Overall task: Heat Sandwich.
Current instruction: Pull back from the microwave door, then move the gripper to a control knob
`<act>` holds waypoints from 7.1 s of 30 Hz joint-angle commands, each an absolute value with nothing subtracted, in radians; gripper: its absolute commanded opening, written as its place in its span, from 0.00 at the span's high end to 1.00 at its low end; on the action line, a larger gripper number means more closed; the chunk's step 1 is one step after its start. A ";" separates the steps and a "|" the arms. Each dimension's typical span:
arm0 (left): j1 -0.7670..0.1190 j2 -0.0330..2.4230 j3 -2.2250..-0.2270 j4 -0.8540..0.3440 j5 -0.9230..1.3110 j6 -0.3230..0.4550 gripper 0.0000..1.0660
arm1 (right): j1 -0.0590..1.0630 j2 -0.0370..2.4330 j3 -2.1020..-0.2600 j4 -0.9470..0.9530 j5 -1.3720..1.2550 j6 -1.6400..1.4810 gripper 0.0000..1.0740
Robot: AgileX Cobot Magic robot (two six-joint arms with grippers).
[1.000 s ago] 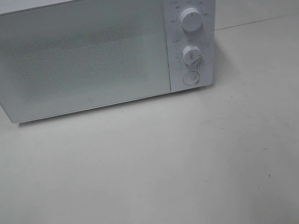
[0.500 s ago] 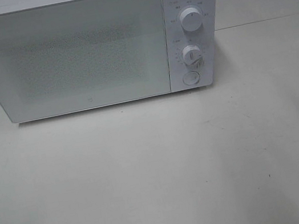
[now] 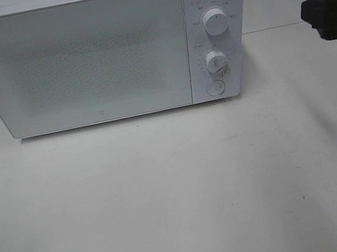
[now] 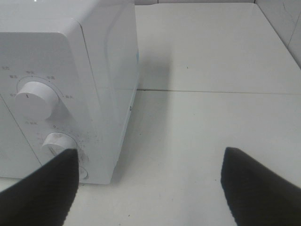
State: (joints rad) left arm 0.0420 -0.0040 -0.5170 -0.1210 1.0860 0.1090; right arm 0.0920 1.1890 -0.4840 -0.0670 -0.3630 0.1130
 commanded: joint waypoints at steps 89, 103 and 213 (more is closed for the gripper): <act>0.041 -0.027 -0.517 -0.127 1.077 0.110 0.08 | 0.596 2.051 -0.825 0.683 -1.083 -0.216 0.45; 0.041 -0.027 -0.517 -0.127 1.077 0.110 0.08 | 0.596 2.051 -0.825 0.683 -1.105 -0.216 0.85; 0.041 -0.027 -0.517 -0.127 1.077 0.110 0.09 | 0.599 1.981 -0.778 0.664 -1.117 1.272 0.36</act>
